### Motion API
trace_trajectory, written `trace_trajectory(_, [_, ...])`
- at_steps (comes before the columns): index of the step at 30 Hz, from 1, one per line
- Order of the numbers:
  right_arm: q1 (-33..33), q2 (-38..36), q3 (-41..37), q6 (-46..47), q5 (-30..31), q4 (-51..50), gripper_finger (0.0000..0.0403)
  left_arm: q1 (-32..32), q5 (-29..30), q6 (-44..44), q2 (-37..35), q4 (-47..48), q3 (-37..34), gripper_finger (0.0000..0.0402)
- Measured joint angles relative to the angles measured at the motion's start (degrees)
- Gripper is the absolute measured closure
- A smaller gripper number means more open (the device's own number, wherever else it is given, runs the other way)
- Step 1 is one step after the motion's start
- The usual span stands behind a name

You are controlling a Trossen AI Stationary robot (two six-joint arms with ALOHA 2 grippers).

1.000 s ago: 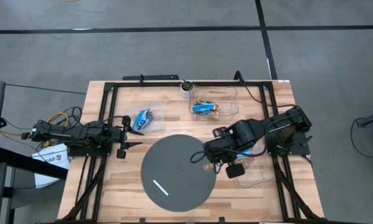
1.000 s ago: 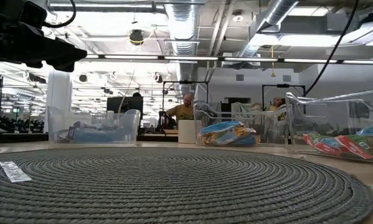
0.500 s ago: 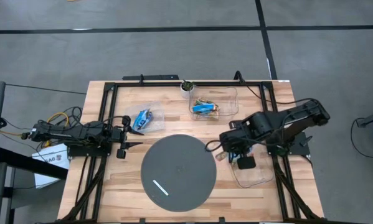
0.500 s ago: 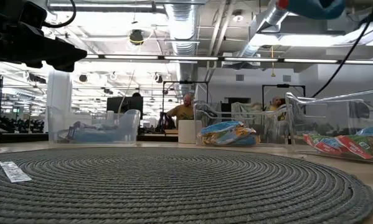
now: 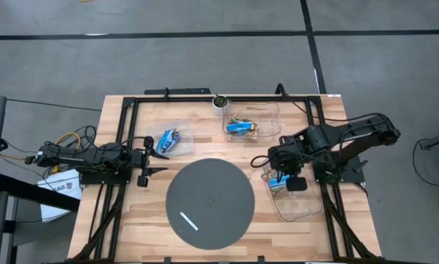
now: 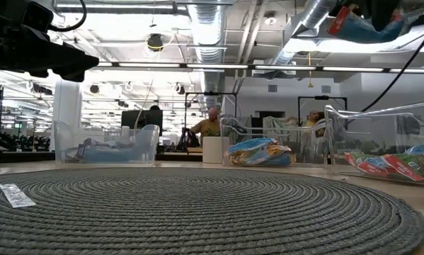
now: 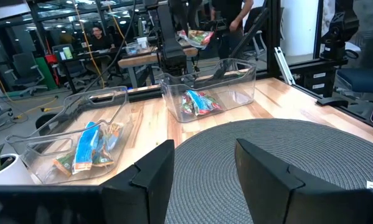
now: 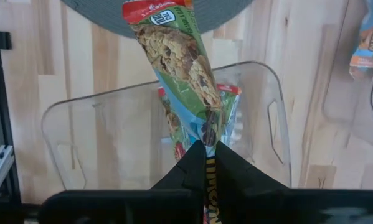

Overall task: Pick and place Granola Bars by type
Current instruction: Put the red granola bar into the bottom transparent bin

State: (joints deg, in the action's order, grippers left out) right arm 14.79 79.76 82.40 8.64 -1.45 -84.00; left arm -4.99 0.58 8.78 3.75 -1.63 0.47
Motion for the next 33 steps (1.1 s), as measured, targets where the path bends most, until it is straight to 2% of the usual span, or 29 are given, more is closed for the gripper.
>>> trace_trajectory(14, [-2.3,-6.6,-10.1,0.4,0.2,5.2,0.0396,0.0,0.0,0.0,0.0,0.0,0.0,0.0239])
trace_trajectory(25, [-3.0,-10.9,-21.2,0.6,0.1,14.5,0.0396,0.0,0.0,0.0,0.0,0.0,0.0,0.0239])
trace_trajectory(33, [-3.0,-14.0,-29.9,5.3,0.0,19.5,0.0396,0.0,0.0,0.0,0.0,0.0,0.0,0.0239])
